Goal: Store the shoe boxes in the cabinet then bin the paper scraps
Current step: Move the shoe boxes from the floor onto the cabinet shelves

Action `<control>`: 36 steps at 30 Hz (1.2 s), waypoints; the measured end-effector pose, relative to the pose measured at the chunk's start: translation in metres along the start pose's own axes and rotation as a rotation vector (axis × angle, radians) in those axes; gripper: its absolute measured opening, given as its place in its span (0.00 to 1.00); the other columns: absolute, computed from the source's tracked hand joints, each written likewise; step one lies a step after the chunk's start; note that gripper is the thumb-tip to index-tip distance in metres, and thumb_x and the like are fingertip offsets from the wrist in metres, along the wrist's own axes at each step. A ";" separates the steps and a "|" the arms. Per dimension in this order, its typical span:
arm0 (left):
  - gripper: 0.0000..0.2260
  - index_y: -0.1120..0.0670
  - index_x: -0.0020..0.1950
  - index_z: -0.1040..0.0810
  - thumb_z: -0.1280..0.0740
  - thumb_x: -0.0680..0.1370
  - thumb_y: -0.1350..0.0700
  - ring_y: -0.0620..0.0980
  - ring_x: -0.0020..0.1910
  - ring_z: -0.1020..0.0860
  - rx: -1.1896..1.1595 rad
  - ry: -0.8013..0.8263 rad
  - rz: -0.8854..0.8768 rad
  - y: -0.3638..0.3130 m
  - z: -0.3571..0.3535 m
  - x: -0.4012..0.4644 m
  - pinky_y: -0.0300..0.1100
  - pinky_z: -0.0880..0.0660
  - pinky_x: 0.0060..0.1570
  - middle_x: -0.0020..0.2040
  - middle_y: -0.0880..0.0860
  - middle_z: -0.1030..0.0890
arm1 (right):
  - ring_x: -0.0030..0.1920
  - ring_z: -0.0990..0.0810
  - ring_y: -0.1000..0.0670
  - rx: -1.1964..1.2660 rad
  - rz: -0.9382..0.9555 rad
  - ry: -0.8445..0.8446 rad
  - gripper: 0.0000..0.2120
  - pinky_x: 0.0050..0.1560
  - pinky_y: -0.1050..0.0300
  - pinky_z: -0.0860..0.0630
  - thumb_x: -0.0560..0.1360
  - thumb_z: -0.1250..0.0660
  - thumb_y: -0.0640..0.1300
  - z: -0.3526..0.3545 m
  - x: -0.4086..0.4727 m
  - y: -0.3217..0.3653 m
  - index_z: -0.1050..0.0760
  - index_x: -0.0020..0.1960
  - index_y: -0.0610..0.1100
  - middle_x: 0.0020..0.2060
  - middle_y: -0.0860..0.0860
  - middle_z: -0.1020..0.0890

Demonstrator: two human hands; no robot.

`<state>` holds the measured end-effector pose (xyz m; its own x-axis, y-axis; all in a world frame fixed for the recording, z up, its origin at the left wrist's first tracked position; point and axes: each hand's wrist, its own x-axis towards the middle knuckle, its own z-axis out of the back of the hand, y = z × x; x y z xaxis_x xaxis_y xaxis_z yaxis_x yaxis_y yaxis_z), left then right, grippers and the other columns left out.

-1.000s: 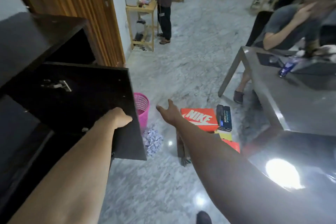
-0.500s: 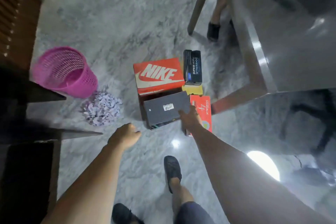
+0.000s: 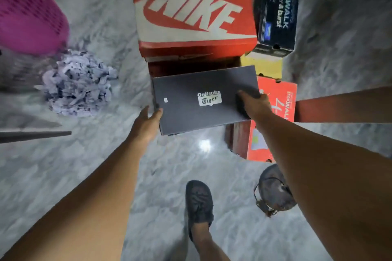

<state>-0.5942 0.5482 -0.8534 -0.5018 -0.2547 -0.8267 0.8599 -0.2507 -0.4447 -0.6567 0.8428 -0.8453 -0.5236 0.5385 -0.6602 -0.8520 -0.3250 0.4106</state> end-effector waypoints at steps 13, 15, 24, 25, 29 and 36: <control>0.22 0.43 0.67 0.26 0.37 0.75 0.41 0.54 0.58 0.21 -0.581 -0.218 0.092 0.177 0.076 -0.121 0.60 0.23 0.60 0.61 0.50 0.20 | 0.58 0.18 0.39 -0.229 0.398 0.170 0.31 0.57 0.46 0.20 0.73 0.28 0.59 -0.072 -0.185 -0.049 0.31 0.72 0.51 0.62 0.44 0.19; 0.21 0.41 0.61 0.24 0.35 0.69 0.39 0.52 0.59 0.21 -0.717 -0.286 0.166 0.236 0.109 -0.145 0.60 0.24 0.63 0.58 0.46 0.18 | 0.62 0.20 0.40 -0.327 0.454 0.295 0.29 0.63 0.43 0.23 0.75 0.28 0.54 -0.110 -0.231 -0.057 0.31 0.73 0.50 0.64 0.45 0.19; 0.22 0.45 0.53 0.27 0.28 0.63 0.40 0.52 0.59 0.20 -0.941 -0.779 0.236 0.509 0.261 -0.158 0.57 0.23 0.61 0.59 0.50 0.19 | 0.54 0.19 0.46 -0.474 0.790 0.714 0.26 0.53 0.53 0.23 0.74 0.26 0.46 -0.390 -0.406 -0.107 0.28 0.71 0.50 0.58 0.49 0.17; 0.19 0.44 0.54 0.27 0.29 0.67 0.39 0.52 0.60 0.21 -0.956 -0.791 0.246 0.536 0.272 -0.146 0.54 0.25 0.62 0.62 0.50 0.21 | 0.56 0.18 0.46 -0.462 0.844 0.754 0.25 0.55 0.51 0.22 0.74 0.26 0.46 -0.429 -0.419 -0.111 0.27 0.70 0.50 0.58 0.49 0.17; 0.12 0.60 0.63 0.24 0.34 0.80 0.61 0.41 0.52 0.19 -1.037 -1.216 0.192 0.621 0.319 -0.095 0.33 0.28 0.57 0.61 0.59 0.21 | 0.57 0.19 0.48 -0.437 1.052 0.910 0.28 0.58 0.50 0.21 0.72 0.26 0.52 -0.574 -0.465 -0.122 0.27 0.70 0.54 0.57 0.55 0.18; 0.40 0.65 0.64 0.22 0.32 0.72 0.29 0.62 0.59 0.18 -1.142 -1.512 0.293 0.681 0.365 -0.014 0.51 0.22 0.59 0.58 0.66 0.18 | 0.62 0.23 0.53 -0.329 1.276 1.053 0.37 0.57 0.59 0.25 0.75 0.27 0.55 -0.737 -0.498 -0.142 0.41 0.79 0.62 0.65 0.58 0.24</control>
<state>-0.0356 0.0403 -1.0190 0.5380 -0.8074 -0.2423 0.2488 0.4267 -0.8695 -0.2798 0.0477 -1.0382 -0.4912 -0.8494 -0.1930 0.1946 -0.3230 0.9262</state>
